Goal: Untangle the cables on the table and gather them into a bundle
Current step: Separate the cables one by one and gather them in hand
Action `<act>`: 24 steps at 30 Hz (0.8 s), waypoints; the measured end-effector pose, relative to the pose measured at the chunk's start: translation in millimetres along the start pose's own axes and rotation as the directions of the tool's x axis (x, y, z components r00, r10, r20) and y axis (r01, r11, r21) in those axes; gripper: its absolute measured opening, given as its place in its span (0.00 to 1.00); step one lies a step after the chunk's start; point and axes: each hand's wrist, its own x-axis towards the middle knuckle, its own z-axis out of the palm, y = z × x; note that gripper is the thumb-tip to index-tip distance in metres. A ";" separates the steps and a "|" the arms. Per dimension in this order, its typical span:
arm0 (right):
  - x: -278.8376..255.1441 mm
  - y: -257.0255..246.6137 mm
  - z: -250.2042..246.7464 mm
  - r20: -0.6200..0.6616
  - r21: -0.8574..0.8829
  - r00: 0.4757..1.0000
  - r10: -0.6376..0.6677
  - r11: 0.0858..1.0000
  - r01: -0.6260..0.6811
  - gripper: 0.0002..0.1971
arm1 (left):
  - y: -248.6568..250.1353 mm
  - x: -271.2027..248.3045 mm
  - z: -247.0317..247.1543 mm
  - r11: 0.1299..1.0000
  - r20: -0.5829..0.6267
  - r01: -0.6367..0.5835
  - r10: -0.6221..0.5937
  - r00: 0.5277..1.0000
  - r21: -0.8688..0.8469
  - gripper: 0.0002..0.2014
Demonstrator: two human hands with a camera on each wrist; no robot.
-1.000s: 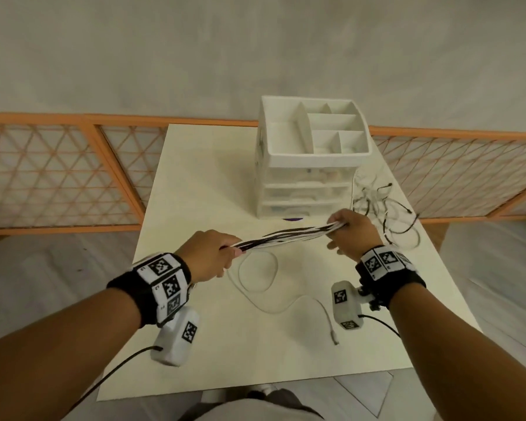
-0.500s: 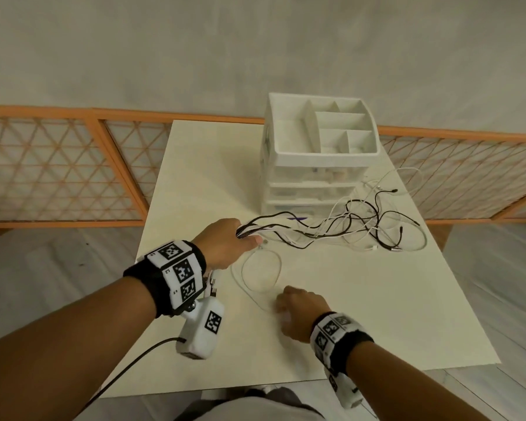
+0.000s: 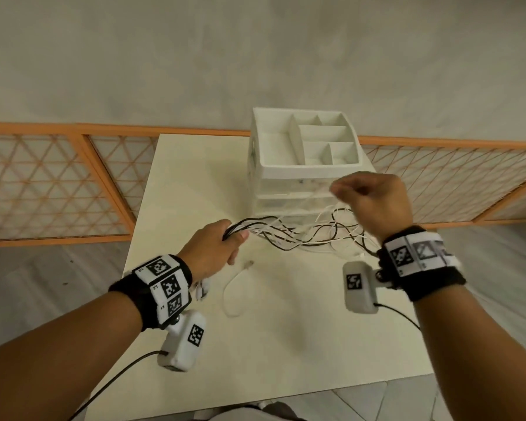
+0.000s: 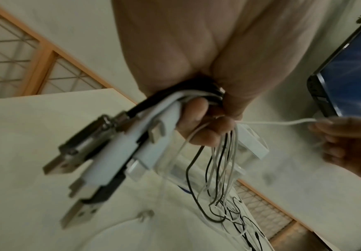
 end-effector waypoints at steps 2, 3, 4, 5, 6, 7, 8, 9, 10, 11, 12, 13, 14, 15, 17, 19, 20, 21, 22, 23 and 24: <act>18.3 14.4 -24.0 -0.243 -0.059 0.970 0.021 0.998 -0.036 0.03 | -4.7 1.2 -8.2 1.000 -0.010 0.024 -0.024 1.000 -0.005 0.17; 25.6 21.0 -32.3 -0.360 -0.085 0.933 0.018 0.995 -0.052 0.06 | -5.9 1.3 -11.0 0.999 -0.014 0.033 -0.033 0.999 -0.007 0.17; 32.4 28.8 -38.1 -0.443 -0.100 0.896 0.018 0.992 -0.070 0.10 | -6.4 1.6 -12.8 0.999 -0.016 0.042 -0.043 0.999 -0.018 0.17; 37.6 37.1 -40.7 -0.470 -0.113 0.882 0.031 0.989 -0.095 0.14 | -6.2 2.1 -13.6 0.998 -0.014 0.053 -0.054 0.998 -0.044 0.17; 39.4 43.5 -40.5 -0.430 -0.153 0.901 0.059 0.979 -0.137 0.17 | -5.2 2.6 -13.5 0.994 -0.011 0.062 -0.063 0.998 -0.086 0.17; 37.0 48.0 -35.1 -0.343 -0.233 0.934 0.097 0.955 -0.185 0.21 | -3.3 3.0 -12.9 0.989 -0.007 0.069 -0.070 0.998 -0.131 0.17; 30.0 50.4 -25.2 -0.241 -0.326 0.964 0.111 0.926 -0.188 0.26 | -0.1 3.3 -12.1 0.983 -0.002 0.070 -0.072 0.997 -0.172 0.16; 19.2 50.6 -11.9 -0.140 -0.381 0.987 0.078 0.916 -0.127 0.30 | 4.8 2.9 -10.9 0.976 0.003 0.066 -0.066 0.998 -0.210 0.15; 6.7 48.2 4.4 -0.042 -0.374 0.999 -0.001 0.927 -0.015 0.32 | 11.1 2.1 -9.5 0.967 0.009 0.054 -0.054 0.999 -0.248 0.14; -7.7 43.8 22.5 0.055 -0.321 0.993 -0.106 0.940 0.118 0.31 | 17.9 1.2 -7.8 0.958 0.016 0.037 -0.034 0.999 -0.285 0.13; -21.2 39.8 39.6 0.147 -0.262 0.968 -0.205 0.935 0.238 0.28 | 24.1 0.4 -5.8 0.948 0.025 0.018 -0.011 1.000 -0.317 0.12; -32.8 34.2 55.8 0.204 -0.214 0.935 -0.289 0.919 0.331 0.25 | 29.3 0.3 -3.8 0.941 0.035 -0.001 0.014 0.999 -0.338 0.11; -40.2 29.6 69.2 0.212 -0.178 0.913 -0.350 0.904 0.388 0.21 | 33.2 0.1 -2.0 0.937 0.046 -0.016 0.034 0.998 -0.348 0.11; -43.5 25.0 78.3 0.183 -0.151 0.902 -0.391 0.895 0.419 0.16 | 35.7 0.0 -0.7 0.937 0.057 -0.024 0.046 0.997 -0.349 0.11; -40.3 18.3 83.8 0.090 -0.123 0.906 -0.413 0.898 0.422 0.06 | 36.8 -0.7 0.3 0.936 0.066 -0.020 0.046 0.997 -0.351 0.11; -30.3 17.8 77.6 0.027 -0.116 0.931 -0.365 0.924 0.365 0.03 | 35.1 -2.5 -0.8 0.938 0.063 -0.013 0.038 0.997 -0.347 0.11; -24.8 18.5 71.9 -0.002 -0.112 0.948 -0.318 0.942 0.315 0.03 | 34.1 -3.6 -1.7 0.942 0.062 -0.011 0.034 0.998 -0.335 0.11; -19.1 19.1 65.5 -0.035 -0.108 0.964 -0.263 0.960 0.258 0.03 | 32.7 -4.3 -2.6 0.947 0.061 -0.008 0.029 0.998 -0.322 0.11; -13.7 20.0 59.3 -0.071 -0.105 0.975 -0.208 0.974 0.200 0.03 | 30.9 -5.1 -3.5 0.950 0.063 -0.001 0.022 0.998 -0.314 0.11; -8.7 21.5 53.9 -0.109 -0.103 0.981 -0.157 0.984 0.146 0.04 | 28.6 -5.8 -4.4 0.949 0.065 0.007 0.015 0.998 -0.316 0.11; -4.6 23.1 49.6 -0.142 -0.096 0.984 -0.109 0.991 0.096 0.04 | 26.5 -6.5 -5.4 0.946 0.067 0.012 0.011 0.998 -0.325 0.12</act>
